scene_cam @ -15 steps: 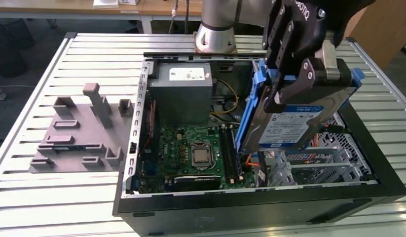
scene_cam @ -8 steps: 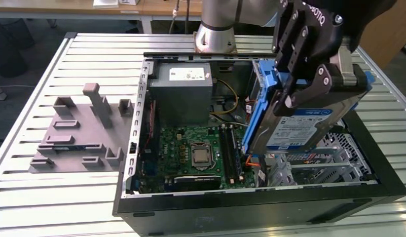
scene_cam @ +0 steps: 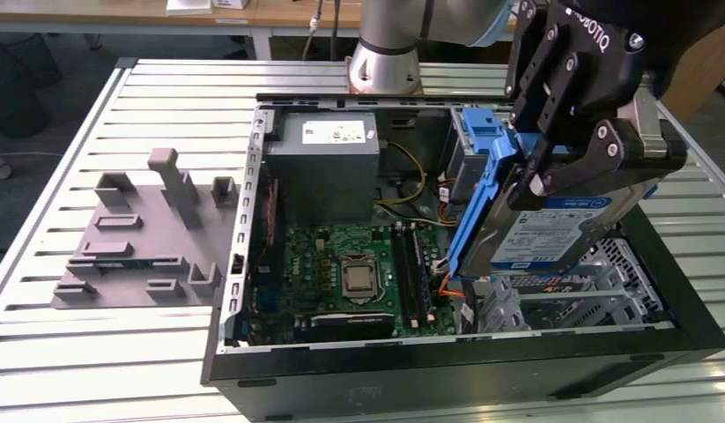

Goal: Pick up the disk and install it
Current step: 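Insert the disk into the insertion slot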

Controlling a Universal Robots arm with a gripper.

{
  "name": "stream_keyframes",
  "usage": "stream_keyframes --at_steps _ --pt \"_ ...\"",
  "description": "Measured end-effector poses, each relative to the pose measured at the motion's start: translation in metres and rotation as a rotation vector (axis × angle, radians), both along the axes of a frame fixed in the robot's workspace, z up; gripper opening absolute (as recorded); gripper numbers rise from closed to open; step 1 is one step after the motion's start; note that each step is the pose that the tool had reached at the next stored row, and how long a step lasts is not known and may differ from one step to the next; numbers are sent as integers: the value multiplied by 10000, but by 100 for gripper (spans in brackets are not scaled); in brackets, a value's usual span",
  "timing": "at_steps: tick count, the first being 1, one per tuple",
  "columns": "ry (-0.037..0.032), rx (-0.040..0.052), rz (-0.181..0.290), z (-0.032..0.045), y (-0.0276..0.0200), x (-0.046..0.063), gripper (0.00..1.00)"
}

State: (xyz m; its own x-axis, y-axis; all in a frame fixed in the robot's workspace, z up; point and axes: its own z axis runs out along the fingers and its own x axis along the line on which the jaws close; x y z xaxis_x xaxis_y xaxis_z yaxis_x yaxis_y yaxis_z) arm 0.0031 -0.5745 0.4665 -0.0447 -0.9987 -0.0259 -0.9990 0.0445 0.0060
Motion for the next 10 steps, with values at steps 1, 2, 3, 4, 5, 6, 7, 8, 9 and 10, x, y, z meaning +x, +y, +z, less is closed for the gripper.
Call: stream_keyframes --at_steps 1,2,3,4,5,6,7,8,9,10 --pt "1 -26 0 -1 0 11 36" --pt "0 -53 -1 -3 0 21 36" --pt "1 -85 -2 -6 0 30 36" --pt "1 -113 -4 -9 0 39 36" --pt "1 -123 -5 -15 0 50 36" --pt "1 -124 -5 -19 0 64 36" --pt "1 -125 -5 -22 0 77 36" --pt "1 -126 -5 -25 1 92 36" --pt "1 -126 -5 -28 1 107 36" --pt "1 -125 -4 -32 0 122 36"
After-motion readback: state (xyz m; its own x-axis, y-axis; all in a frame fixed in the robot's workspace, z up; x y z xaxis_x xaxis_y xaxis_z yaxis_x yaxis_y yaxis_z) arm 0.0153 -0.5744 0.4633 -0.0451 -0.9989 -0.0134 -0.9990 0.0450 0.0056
